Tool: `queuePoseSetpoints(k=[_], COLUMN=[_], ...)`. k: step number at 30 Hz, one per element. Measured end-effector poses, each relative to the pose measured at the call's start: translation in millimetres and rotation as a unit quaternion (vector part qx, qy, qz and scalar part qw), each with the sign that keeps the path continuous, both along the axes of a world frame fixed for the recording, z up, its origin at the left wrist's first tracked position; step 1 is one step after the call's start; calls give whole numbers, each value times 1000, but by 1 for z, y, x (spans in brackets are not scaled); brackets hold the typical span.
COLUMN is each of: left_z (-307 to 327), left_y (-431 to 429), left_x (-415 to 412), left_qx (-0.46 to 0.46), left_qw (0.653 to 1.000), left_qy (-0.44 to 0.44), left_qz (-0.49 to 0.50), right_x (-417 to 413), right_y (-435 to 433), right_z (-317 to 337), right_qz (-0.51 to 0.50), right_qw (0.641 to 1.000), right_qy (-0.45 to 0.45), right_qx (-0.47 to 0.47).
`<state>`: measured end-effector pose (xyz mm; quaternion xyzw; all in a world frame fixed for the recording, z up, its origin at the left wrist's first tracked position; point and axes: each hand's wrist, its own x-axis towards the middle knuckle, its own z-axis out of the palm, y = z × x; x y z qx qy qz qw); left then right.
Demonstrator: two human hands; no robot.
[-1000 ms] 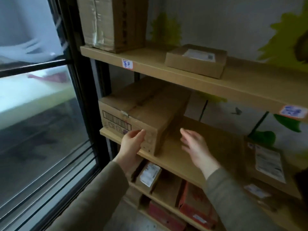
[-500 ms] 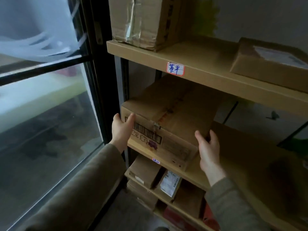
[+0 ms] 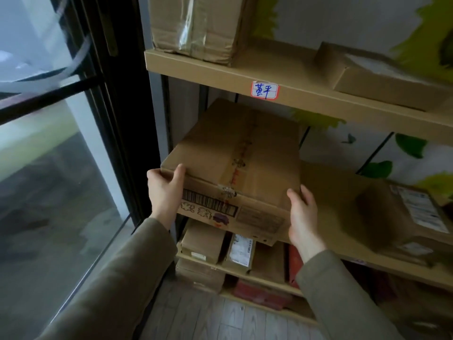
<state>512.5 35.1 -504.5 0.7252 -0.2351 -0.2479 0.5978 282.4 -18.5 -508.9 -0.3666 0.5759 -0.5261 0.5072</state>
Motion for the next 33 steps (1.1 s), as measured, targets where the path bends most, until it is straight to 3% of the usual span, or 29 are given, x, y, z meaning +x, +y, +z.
queuePoseSetpoints(k=[4, 11, 15, 18, 21, 25, 27, 29, 31, 33], left_z=[6, 27, 43, 60, 72, 76, 80, 85, 90, 89], left_y=[38, 102, 127, 136, 138, 134, 134, 132, 131, 128], left_x=[-23, -67, -87, -94, -105, -123, -133, -145, -152, -149], left_qx=[-12, -61, -53, -70, -71, -70, -71, -94, -154, -205], left_qw=[1000, 982, 956, 913, 847, 794, 781, 768, 761, 779], left_qy=[-20, -177, -286, -402, -526, -603, -617, -628, -618, -578], left_qz=[0, -17, -25, -3, -5, -34, -57, -83, -126, -130], right_x=[-20, -59, -64, -62, -58, -69, -74, -74, -68, -60], right_y=[25, 69, 95, 113, 127, 127, 121, 116, 113, 117], right_z=[-1, -3, -5, -5, -7, -7, 14, 51, 95, 127], right_qz=[13, 14, 56, 62, 84, 97, 73, 51, 118, 202], right_qw=[1000, 990, 980, 968, 969, 983, 989, 996, 991, 973], right_qy=[-14, -124, -173, -210, -169, 3, 64, 58, 35, 61], right_qx=[13, 59, 82, 123, 162, 154, 115, 34, -51, -88])
